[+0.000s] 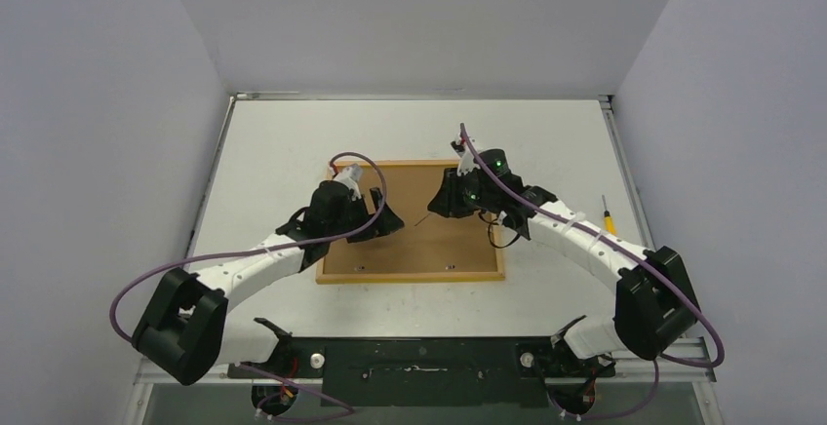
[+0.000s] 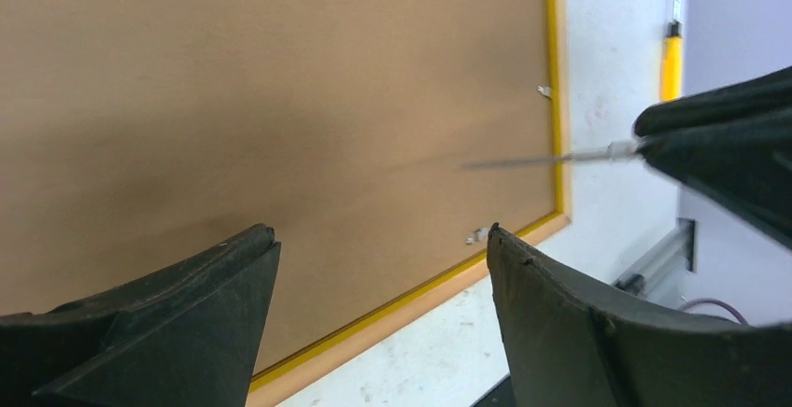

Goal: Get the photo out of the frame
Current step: Adjust the screwdriver, then release the photo frame item from the photo frame.

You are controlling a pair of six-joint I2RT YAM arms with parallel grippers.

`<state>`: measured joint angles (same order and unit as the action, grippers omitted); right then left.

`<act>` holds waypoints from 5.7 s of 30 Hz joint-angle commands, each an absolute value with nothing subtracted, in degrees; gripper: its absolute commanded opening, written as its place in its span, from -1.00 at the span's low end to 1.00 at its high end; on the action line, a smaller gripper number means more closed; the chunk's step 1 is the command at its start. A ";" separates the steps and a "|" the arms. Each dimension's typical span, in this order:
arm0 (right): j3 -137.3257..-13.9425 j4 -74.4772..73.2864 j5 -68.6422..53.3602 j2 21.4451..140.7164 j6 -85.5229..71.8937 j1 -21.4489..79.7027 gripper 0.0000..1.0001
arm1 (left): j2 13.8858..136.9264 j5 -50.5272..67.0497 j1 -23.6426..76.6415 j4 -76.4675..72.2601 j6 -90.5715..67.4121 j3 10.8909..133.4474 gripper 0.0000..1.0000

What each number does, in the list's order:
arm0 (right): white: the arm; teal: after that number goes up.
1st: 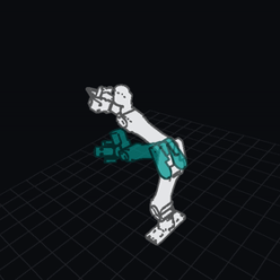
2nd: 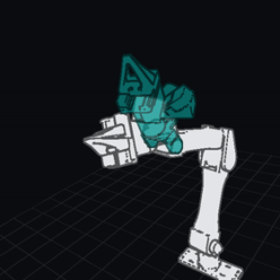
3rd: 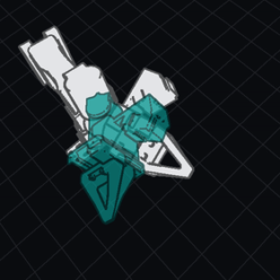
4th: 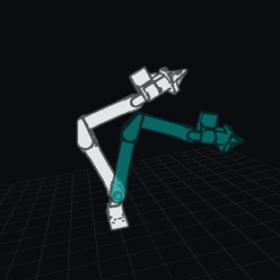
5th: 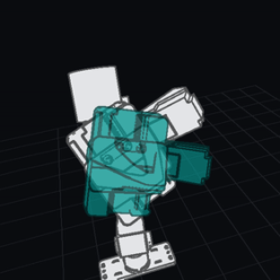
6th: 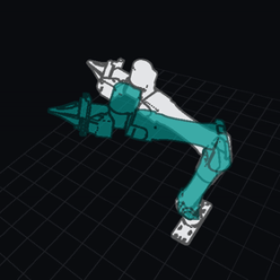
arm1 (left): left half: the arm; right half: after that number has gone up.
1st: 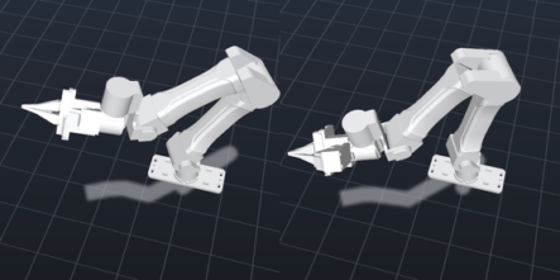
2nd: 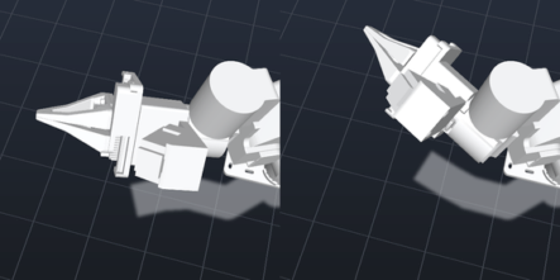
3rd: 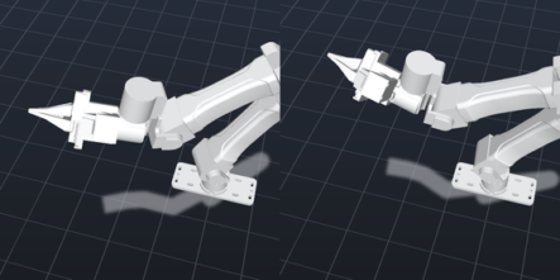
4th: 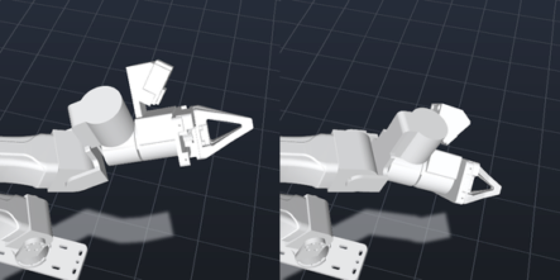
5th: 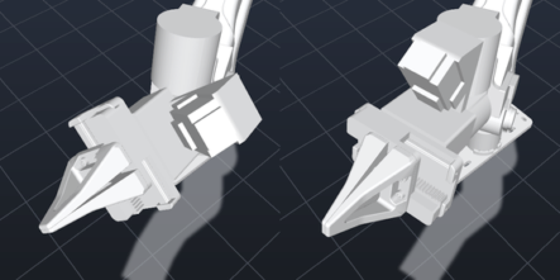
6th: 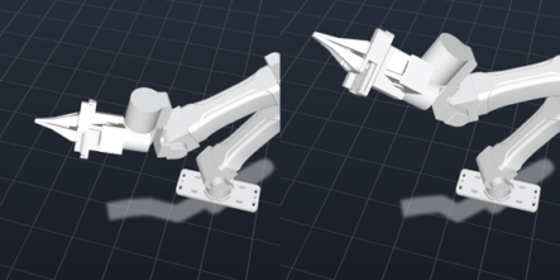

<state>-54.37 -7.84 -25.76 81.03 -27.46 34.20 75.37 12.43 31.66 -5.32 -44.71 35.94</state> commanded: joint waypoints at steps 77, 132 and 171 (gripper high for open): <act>-72.52 -43.01 11.34 93.95 -27.93 28.15 -0.89 | 81.52 -16.26 18.81 11.51 -32.91 38.10 -1.00; -81.83 -54.03 11.87 100.80 -25.50 28.19 -0.89 | 77.78 -18.46 18.40 10.30 -34.44 35.51 -1.00; -76.06 -51.38 -11.58 100.00 -23.75 27.84 -0.89 | 77.78 -18.46 18.37 10.39 -34.41 35.51 -1.00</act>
<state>-78.67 -51.18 0.30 99.09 -20.10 26.61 79.11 -18.15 18.55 11.42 -33.19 35.73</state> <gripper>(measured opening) 0.175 0.201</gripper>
